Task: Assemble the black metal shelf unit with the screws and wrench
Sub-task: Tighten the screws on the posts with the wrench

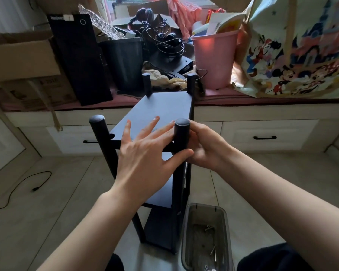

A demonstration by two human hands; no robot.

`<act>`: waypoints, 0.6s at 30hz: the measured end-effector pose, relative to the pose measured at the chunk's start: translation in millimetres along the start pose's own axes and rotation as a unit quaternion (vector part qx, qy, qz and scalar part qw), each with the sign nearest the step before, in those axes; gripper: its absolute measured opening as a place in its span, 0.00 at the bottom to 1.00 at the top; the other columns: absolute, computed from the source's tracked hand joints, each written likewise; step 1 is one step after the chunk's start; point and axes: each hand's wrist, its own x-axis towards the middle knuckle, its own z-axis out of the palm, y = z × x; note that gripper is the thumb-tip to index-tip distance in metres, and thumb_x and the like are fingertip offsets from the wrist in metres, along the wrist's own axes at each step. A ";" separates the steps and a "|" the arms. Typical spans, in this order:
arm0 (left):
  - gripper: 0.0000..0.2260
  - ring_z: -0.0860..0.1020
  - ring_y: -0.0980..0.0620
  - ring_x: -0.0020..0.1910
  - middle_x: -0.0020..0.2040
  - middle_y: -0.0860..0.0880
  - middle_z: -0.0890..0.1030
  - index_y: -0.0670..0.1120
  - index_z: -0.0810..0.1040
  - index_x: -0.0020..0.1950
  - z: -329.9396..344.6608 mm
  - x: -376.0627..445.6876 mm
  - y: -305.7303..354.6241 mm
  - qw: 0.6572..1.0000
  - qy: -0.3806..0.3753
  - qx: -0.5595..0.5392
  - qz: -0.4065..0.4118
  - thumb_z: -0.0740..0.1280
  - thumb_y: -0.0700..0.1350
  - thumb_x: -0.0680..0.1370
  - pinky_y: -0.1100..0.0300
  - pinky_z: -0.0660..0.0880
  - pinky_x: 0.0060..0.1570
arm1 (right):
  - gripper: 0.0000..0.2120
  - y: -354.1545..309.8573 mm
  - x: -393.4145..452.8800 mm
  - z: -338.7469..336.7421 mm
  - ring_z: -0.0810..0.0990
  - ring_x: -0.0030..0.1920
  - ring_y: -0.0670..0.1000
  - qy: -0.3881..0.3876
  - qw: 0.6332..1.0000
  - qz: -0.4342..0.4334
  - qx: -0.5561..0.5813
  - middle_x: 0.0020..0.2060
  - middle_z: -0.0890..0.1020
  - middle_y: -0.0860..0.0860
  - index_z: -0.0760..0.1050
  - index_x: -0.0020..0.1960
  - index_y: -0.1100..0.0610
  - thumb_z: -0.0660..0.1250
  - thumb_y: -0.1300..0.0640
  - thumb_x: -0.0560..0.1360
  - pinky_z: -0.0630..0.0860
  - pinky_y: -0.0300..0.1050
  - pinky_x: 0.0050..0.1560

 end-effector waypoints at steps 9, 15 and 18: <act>0.23 0.67 0.53 0.76 0.67 0.61 0.77 0.58 0.78 0.67 0.2 -0.1 1.7 0.999 0.015 -0.036 -0.014 0.63 0.64 0.75 0.39 0.46 0.76 | 0.24 1.2 -0.3 -4.1 0.62 0.56 0.55 -0.006 1.000 0.015 0.001 0.55 0.64 0.57 0.69 0.59 0.60 0.70 0.55 0.66 0.54 0.48 0.76; 0.22 0.68 0.52 0.75 0.67 0.61 0.77 0.59 0.79 0.67 0.2 0.2 1.1 0.999 0.018 -0.039 -0.014 0.64 0.63 0.75 0.36 0.48 0.76 | 0.25 2.1 0.2 -7.6 0.72 0.68 0.60 -0.015 0.999 0.042 -0.002 0.56 0.73 0.63 0.72 0.66 0.63 0.67 0.47 0.75 0.62 0.51 0.74; 0.22 0.68 0.53 0.75 0.67 0.61 0.77 0.59 0.79 0.67 0.2 -0.2 -0.1 0.999 0.018 -0.040 -0.014 0.64 0.64 0.75 0.38 0.47 0.76 | 0.30 2.1 2.9 -10.9 0.63 0.55 0.60 0.014 0.997 0.056 -0.048 0.54 0.64 0.60 0.70 0.63 0.58 0.57 0.33 0.77 0.57 0.51 0.75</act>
